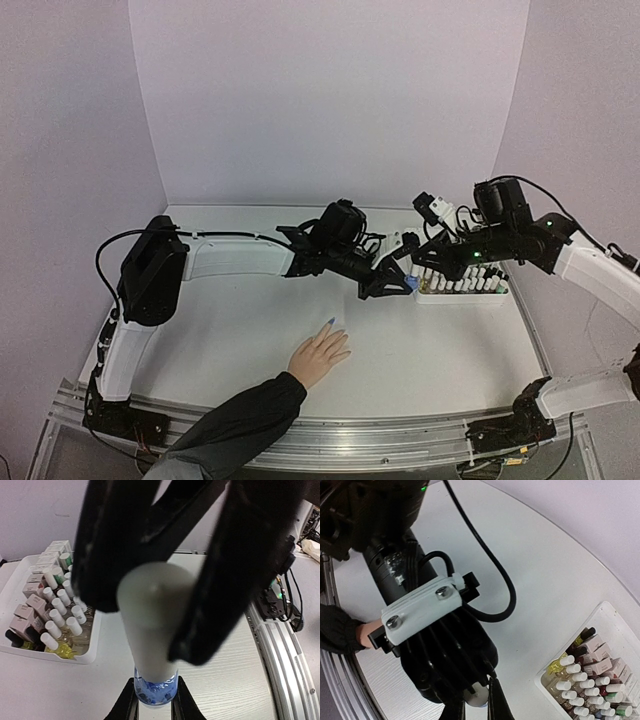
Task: Paint the nails
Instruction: Screw the nail polish bottle cap onto the nail polish bottle.
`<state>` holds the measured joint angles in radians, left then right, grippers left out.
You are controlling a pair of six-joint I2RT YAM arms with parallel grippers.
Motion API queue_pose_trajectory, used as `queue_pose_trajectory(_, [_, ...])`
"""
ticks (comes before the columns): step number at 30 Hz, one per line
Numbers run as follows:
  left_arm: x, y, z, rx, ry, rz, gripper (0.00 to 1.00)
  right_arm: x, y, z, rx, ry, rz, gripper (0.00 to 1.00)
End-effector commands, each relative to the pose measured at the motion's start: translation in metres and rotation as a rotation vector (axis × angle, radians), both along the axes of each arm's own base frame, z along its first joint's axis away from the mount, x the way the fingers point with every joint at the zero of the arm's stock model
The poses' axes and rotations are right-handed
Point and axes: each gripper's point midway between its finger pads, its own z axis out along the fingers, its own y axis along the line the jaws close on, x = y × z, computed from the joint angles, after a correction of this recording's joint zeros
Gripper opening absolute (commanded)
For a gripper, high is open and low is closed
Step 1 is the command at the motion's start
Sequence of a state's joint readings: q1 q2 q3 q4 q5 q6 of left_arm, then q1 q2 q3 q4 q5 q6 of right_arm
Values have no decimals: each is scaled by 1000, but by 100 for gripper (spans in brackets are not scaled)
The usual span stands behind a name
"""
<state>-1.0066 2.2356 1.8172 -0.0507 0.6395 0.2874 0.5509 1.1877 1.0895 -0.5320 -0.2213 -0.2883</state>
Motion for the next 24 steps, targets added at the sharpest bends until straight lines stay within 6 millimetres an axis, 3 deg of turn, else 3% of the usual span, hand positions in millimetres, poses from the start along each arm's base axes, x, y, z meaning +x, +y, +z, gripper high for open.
queue_pose_trajectory(1, [23,-9,81,-206,-134,107,0,15,-4,-13,-2,29,-157,0])
queue_pose_trajectory(8, [53,-13,74,-166,-223,253,0,33,2,-21,-32,44,-301,0])
queue_pose_trajectory(14, [64,-13,74,-158,-253,312,0,46,4,-23,-15,74,-430,0])
queue_pose_trajectory(24, [52,-16,69,-160,-215,259,0,48,20,-14,31,101,-400,3])
